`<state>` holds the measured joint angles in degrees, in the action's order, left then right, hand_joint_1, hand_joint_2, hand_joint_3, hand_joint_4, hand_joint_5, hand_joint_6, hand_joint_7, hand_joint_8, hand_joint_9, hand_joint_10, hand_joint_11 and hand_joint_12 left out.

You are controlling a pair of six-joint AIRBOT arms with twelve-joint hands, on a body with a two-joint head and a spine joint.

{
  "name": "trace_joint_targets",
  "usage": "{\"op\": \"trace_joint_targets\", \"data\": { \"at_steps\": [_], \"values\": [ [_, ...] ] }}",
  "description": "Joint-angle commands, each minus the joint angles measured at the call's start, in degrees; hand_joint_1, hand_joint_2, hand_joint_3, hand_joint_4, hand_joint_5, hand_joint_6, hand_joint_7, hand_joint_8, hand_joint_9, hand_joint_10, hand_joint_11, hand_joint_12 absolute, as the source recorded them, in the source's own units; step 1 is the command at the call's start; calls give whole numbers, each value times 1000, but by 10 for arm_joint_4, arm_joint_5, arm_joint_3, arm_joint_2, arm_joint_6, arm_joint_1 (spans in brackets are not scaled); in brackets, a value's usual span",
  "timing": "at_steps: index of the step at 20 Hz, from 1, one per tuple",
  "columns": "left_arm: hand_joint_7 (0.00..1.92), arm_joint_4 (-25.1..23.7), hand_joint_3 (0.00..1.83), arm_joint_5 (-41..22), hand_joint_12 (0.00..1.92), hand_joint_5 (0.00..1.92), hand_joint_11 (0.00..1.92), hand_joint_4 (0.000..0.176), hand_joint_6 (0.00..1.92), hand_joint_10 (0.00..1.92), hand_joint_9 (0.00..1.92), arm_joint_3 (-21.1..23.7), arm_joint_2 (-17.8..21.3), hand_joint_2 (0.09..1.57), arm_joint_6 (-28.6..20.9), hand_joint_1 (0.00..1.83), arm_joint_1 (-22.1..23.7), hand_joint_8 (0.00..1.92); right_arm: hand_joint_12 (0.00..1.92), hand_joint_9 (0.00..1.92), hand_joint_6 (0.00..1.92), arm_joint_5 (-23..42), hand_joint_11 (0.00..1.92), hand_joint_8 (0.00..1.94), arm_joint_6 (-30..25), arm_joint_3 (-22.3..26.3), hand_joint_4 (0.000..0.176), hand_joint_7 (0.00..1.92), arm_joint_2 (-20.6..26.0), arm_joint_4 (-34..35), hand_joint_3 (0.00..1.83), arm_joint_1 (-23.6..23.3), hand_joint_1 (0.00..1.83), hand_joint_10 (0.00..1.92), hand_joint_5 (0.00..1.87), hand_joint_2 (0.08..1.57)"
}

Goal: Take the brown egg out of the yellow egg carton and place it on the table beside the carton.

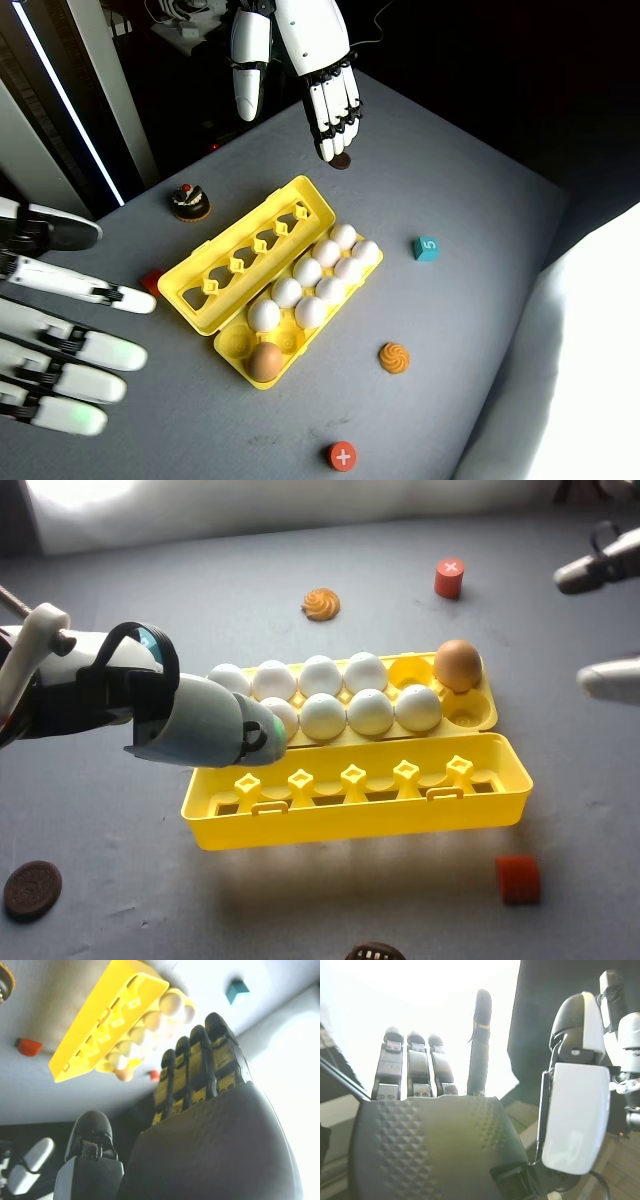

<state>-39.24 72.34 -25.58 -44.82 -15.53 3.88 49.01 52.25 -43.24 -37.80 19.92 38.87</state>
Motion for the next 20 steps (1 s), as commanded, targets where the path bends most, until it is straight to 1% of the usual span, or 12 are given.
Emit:
{"op": "trace_joint_targets", "data": {
  "at_steps": [1, 3, 5, 6, 9, 10, 11, 12, 15, 17, 18, 20],
  "values": [
    [164, -38, 0, -14, 400, 163, 0, 0, 3, 6, 147, 1, 1, 1204, -3, 0, 6, 6, 0, 0, 0, 43, 0, 0, -5, -18, 176, 0, -10, -9, 3, -13, 610, 0, 716, 866],
    [167, -38, 1, -14, 394, 166, 0, 0, 6, 7, 149, 1, 1, 1207, -3, 0, 6, 7, 0, 0, 0, 30, 0, 0, -5, -57, 176, 0, -41, -25, 26, -32, 546, 0, 678, 917],
    [158, -38, 0, -14, 376, 166, 0, 0, 2, 1, 135, 1, 1, 1207, -4, 0, 6, 2, 0, 0, 1, 21, 0, 0, -4, -98, 159, 0, -71, -41, 46, -40, 427, 0, 613, 970],
    [152, -38, 1, -14, 369, 161, 0, 0, 0, 0, 129, 1, 1, 1210, -4, 0, 6, 0, 0, 0, 14, 17, 0, 0, -4, -113, 146, 0, -81, -46, 36, -43, 482, 0, 636, 957],
    [151, -38, 1, -14, 366, 160, 0, 0, 0, 0, 127, 1, 1, 1210, -4, 0, 6, 0, 0, 0, 17, 3, 0, 0, -2, -170, 144, 0, -127, -59, 34, -57, 494, 0, 640, 954],
    [172, -38, 2, -14, 368, 165, 0, 0, 2, 8, 149, 1, 1, 1211, -4, 0, 6, 8, 0, 0, 18, 1, 0, 0, -2, -188, 150, 0, -141, -63, 30, -59, 516, 0, 644, 952],
    [168, -38, 5, -14, 364, 161, 0, 0, 0, 7, 150, 1, 1, 1220, -4, 0, 6, 5, 0, 0, 31, -1, 0, 0, -2, -204, 171, 0, -155, -67, 3, -61, 622, 0, 680, 897],
    [163, -38, 3, -14, 346, 157, 0, 0, 0, 3, 145, 1, 1, 1220, -4, 0, 6, 1, 0, 0, 28, -3, 0, 0, -2, -218, 176, 0, -167, -70, 0, -63, 643, 0, 678, 861],
    [164, -38, 0, -14, 332, 151, 0, 0, 0, 1, 141, 1, 1, 1201, -4, 0, 6, 3, 0, 0, 40, -14, 0, 0, -2, -256, 176, 0, -202, -78, 0, -68, 818, 0, 723, 815],
    [166, -38, 0, -14, 330, 147, 0, 0, 0, 2, 144, 1, 1, 1202, -4, 0, 6, 3, 0, 0, 34, -23, 0, 0, -1, -280, 164, 0, -226, -92, 0, -68, 831, 0, 718, 824],
    [156, -38, 0, -14, 310, 139, 0, 0, 0, 0, 139, 1, 1, 1207, -4, 0, 6, 2, 0, 0, 32, -24, 0, 0, 0, -288, 174, 0, -235, -92, 0, -67, 808, 0, 718, 819],
    [160, -38, 2, -14, 329, 141, 0, 0, 1, 1, 143, 1, 1, 1215, -4, 0, 6, 2, 0, 0, 32, -25, 0, 0, 0, -309, 176, 0, -257, -92, 0, -64, 838, 0, 730, 822]
  ]
}}
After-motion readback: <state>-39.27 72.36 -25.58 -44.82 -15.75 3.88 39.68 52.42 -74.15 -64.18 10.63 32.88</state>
